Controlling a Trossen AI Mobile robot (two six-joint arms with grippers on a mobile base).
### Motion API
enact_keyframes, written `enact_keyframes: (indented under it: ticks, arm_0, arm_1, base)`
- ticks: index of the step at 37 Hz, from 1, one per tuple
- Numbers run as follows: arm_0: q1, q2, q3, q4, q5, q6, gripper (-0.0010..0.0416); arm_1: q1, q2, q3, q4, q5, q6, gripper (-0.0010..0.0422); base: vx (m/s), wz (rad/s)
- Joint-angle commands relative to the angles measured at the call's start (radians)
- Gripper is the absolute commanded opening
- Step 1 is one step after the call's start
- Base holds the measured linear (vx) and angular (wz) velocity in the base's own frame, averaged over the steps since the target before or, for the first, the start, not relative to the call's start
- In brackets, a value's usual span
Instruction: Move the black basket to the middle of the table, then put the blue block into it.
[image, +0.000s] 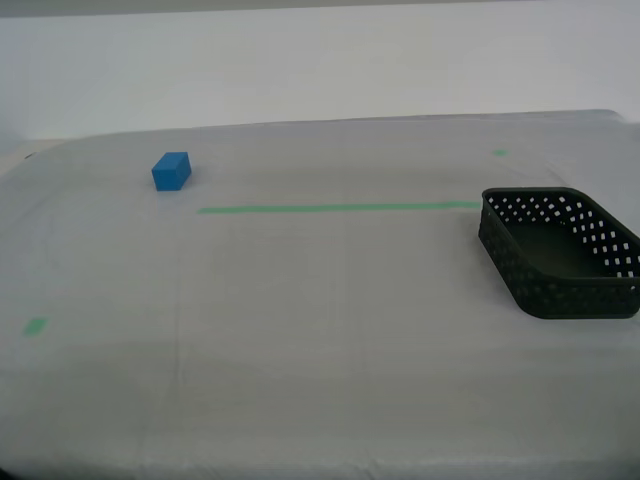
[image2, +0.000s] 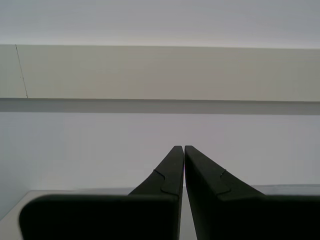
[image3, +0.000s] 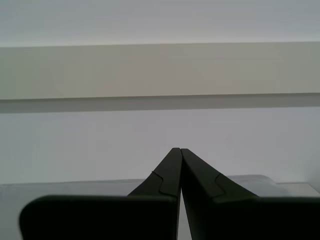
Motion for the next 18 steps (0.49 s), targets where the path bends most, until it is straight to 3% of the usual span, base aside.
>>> enact_keyframes:
  ticks: [1, 18]
  arm_0:
    - [0.000, 0.000, 0.001, 0.004, 0.000, 0.000, 0.0000]
    - [0.000, 0.000, 0.001, 0.007, 0.000, 0.000, 0.0000]
  arm_1:
    - [0.000, 0.000, 0.000, 0.003, 0.000, 0.002, 0.0000]
    - [0.000, 0.000, 0.000, 0.003, 0.000, 0.002, 0.0000]
  base:
    - [0.000, 0.000]
    - [0.000, 0.000]
